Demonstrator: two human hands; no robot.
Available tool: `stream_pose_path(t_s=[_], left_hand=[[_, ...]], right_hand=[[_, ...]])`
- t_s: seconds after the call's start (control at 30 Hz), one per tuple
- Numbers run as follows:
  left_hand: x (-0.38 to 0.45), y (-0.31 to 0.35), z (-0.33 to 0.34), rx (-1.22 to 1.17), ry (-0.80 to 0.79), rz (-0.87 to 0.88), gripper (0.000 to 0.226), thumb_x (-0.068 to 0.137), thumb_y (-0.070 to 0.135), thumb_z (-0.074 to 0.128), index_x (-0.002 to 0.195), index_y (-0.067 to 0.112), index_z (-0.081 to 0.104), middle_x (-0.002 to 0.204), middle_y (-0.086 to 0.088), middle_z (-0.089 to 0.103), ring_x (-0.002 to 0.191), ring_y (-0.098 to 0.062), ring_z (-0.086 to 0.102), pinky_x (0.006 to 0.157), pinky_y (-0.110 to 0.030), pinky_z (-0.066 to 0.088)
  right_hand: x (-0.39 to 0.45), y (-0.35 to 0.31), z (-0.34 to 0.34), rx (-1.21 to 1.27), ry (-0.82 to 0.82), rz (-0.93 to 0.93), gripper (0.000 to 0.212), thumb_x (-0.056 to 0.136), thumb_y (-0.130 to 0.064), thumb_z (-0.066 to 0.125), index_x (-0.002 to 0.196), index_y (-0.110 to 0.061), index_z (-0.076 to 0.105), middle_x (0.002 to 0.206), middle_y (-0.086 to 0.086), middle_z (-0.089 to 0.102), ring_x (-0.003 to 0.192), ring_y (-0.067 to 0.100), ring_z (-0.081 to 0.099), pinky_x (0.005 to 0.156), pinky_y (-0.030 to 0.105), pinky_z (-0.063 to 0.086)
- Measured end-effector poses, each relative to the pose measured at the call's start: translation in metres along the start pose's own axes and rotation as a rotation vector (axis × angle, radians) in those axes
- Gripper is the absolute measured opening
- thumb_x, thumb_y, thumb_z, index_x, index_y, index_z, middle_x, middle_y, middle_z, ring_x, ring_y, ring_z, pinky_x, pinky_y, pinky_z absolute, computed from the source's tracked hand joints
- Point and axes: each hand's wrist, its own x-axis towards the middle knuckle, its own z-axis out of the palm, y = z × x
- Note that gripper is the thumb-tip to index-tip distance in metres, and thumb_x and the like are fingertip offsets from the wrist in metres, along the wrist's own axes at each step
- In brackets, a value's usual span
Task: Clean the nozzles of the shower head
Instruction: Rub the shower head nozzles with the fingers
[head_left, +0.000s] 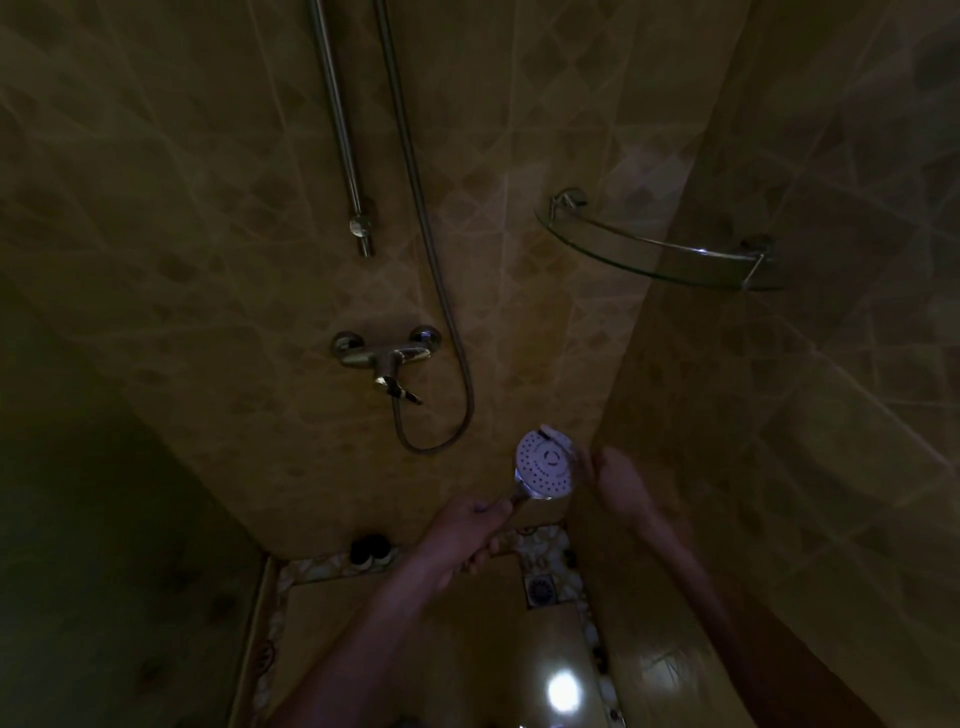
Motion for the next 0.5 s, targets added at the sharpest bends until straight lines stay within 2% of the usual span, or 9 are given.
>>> stream_pose_path(t_s=[0.07, 0.1, 0.17, 0.23, 0.33, 0.37, 0.43, 0.47, 0.5], left_hand=[[0.002, 0.001, -0.001, 0.013, -0.003, 0.016, 0.035, 0.095, 0.038, 0.055, 0.071, 0.012, 0.057, 0.046, 0.001, 0.056, 0.032, -0.008, 0.040, 0.034, -0.017, 0.027], [0.002, 0.001, -0.002, 0.020, 0.003, 0.012, 0.035, 0.095, 0.038, 0.055, 0.070, 0.013, 0.056, 0.045, 0.003, 0.056, 0.031, -0.007, 0.040, 0.034, -0.016, 0.027], [0.003, -0.001, -0.004, 0.009, 0.020, -0.005, 0.035, 0.095, 0.038, 0.056, 0.070, 0.014, 0.054, 0.044, 0.005, 0.056, 0.030, -0.006, 0.040, 0.033, -0.014, 0.027], [0.003, -0.003, -0.006, -0.002, 0.021, -0.010, 0.035, 0.094, 0.040, 0.057, 0.068, 0.015, 0.056, 0.044, 0.005, 0.056, 0.030, -0.005, 0.039, 0.033, -0.014, 0.027], [0.004, -0.003, -0.007, -0.019, 0.004, -0.002, 0.034, 0.093, 0.041, 0.058, 0.070, 0.016, 0.057, 0.047, 0.003, 0.056, 0.031, -0.006, 0.039, 0.034, -0.013, 0.026], [0.004, -0.002, -0.007, -0.022, -0.003, 0.005, 0.033, 0.092, 0.042, 0.058, 0.072, 0.016, 0.058, 0.048, 0.003, 0.056, 0.032, -0.006, 0.039, 0.034, -0.014, 0.027], [0.005, 0.001, -0.008, -0.019, -0.009, 0.022, 0.031, 0.091, 0.043, 0.058, 0.075, 0.017, 0.058, 0.047, 0.003, 0.056, 0.033, -0.006, 0.040, 0.034, -0.015, 0.027], [0.005, 0.002, -0.009, -0.022, -0.007, 0.026, 0.031, 0.091, 0.044, 0.059, 0.074, 0.018, 0.058, 0.047, 0.004, 0.056, 0.033, -0.006, 0.040, 0.034, -0.015, 0.028], [0.006, 0.002, -0.010, -0.029, -0.004, 0.026, 0.031, 0.091, 0.044, 0.059, 0.072, 0.019, 0.058, 0.048, 0.004, 0.057, 0.032, -0.006, 0.040, 0.034, -0.015, 0.028]], right_hand=[[0.004, -0.003, -0.002, 0.015, 0.021, 0.044, 0.039, 0.102, -0.026, 0.038, 0.095, 0.005, 0.060, 0.101, 0.027, 0.062, 0.091, 0.034, 0.058, 0.065, 0.023, 0.033], [-0.001, -0.002, 0.000, -0.076, 0.018, -0.018, 0.042, 0.102, -0.029, 0.037, 0.095, 0.003, 0.062, 0.095, 0.023, 0.065, 0.088, 0.032, 0.061, 0.065, 0.026, 0.037], [-0.017, -0.006, 0.008, -0.350, -0.009, -0.198, 0.047, 0.102, -0.041, 0.031, 0.089, -0.012, 0.065, 0.076, 0.009, 0.066, 0.071, 0.025, 0.065, 0.061, 0.032, 0.048], [-0.029, -0.005, 0.014, -0.485, -0.011, -0.265, 0.049, 0.098, -0.053, 0.022, 0.087, -0.023, 0.060, 0.072, 0.001, 0.064, 0.063, 0.018, 0.063, 0.062, 0.035, 0.055], [-0.012, -0.004, 0.011, -0.353, 0.020, -0.205, 0.050, 0.099, -0.047, 0.030, 0.088, -0.013, 0.065, 0.078, 0.008, 0.069, 0.071, 0.024, 0.065, 0.067, 0.037, 0.054], [-0.004, -0.004, 0.007, -0.210, 0.053, -0.159, 0.046, 0.100, -0.039, 0.037, 0.081, -0.008, 0.064, 0.076, 0.012, 0.068, 0.070, 0.027, 0.064, 0.065, 0.032, 0.051], [0.004, -0.008, -0.001, 0.052, 0.140, -0.104, 0.041, 0.100, -0.027, 0.043, 0.064, -0.012, 0.054, 0.065, 0.007, 0.061, 0.061, 0.022, 0.056, 0.057, 0.025, 0.040], [0.004, -0.008, 0.000, 0.046, 0.147, -0.114, 0.041, 0.101, -0.028, 0.043, 0.063, -0.015, 0.051, 0.064, 0.005, 0.060, 0.058, 0.017, 0.052, 0.056, 0.026, 0.038], [0.000, -0.008, 0.003, -0.082, 0.129, -0.152, 0.041, 0.101, -0.035, 0.039, 0.067, -0.017, 0.052, 0.066, 0.005, 0.062, 0.057, 0.014, 0.053, 0.056, 0.028, 0.040]])
